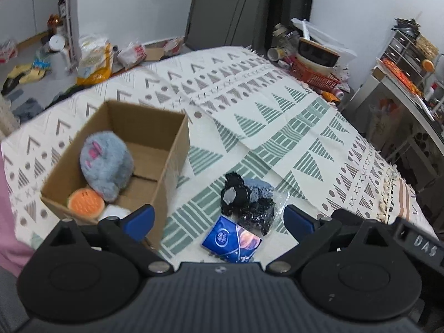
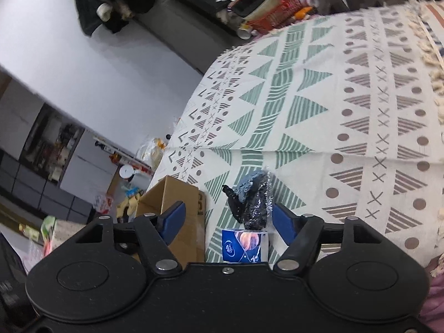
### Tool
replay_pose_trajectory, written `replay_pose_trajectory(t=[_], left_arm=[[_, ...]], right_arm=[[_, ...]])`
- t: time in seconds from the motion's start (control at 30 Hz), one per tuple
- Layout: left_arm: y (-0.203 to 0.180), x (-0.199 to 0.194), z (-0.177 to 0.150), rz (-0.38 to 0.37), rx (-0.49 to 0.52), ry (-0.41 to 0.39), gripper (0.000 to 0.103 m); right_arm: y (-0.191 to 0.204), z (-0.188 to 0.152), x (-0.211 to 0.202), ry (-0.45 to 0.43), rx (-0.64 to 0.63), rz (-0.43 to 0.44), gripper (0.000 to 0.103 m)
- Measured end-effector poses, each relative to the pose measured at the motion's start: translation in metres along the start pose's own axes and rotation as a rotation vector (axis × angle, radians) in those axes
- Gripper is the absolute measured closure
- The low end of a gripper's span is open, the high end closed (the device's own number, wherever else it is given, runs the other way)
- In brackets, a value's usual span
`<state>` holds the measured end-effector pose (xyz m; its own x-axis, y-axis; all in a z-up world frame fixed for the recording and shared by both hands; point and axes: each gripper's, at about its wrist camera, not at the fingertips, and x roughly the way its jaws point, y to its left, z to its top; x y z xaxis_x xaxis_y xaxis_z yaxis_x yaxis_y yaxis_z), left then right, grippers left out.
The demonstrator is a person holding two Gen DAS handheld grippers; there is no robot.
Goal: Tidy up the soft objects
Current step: 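Move both grippers back toward the black bag and blue tissue pack, then grasp the black plastic bag with the right gripper while the left gripper approaches the blue tissue pack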
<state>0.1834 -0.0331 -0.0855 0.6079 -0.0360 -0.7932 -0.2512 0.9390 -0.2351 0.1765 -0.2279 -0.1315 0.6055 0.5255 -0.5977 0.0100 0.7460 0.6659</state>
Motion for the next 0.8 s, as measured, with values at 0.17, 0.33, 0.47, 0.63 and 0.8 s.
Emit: replay_pose_trajectory(t=[0.17,0.33,0.47,0.63,0.8], left_arm=[[-0.005,0.021,-0.013,0.018,-0.037,0.023,0.007],[-0.011,0.042,-0.023,0.030,-0.060,0.033,0.011],[-0.017,0.059,-0.031,0.045,-0.077,0.046,0.012],[-0.015,0.084,-0.038,0.071,-0.118,0.085,0.012],[-0.014,0.106,-0.040,0.074,-0.124,0.115,0.012]], right_arm=[[-0.012,-0.003,0.015,0.036,0.031,-0.004,0.045],[-0.022,-0.001,0.024,0.052,0.085,0.009,0.048],[-0.027,0.003,0.034,0.072,0.096,0.003,0.050],[-0.035,0.006,0.047,0.104,0.112,0.000,0.050],[-0.039,0.009,0.062,0.129,0.118,-0.014,0.050]])
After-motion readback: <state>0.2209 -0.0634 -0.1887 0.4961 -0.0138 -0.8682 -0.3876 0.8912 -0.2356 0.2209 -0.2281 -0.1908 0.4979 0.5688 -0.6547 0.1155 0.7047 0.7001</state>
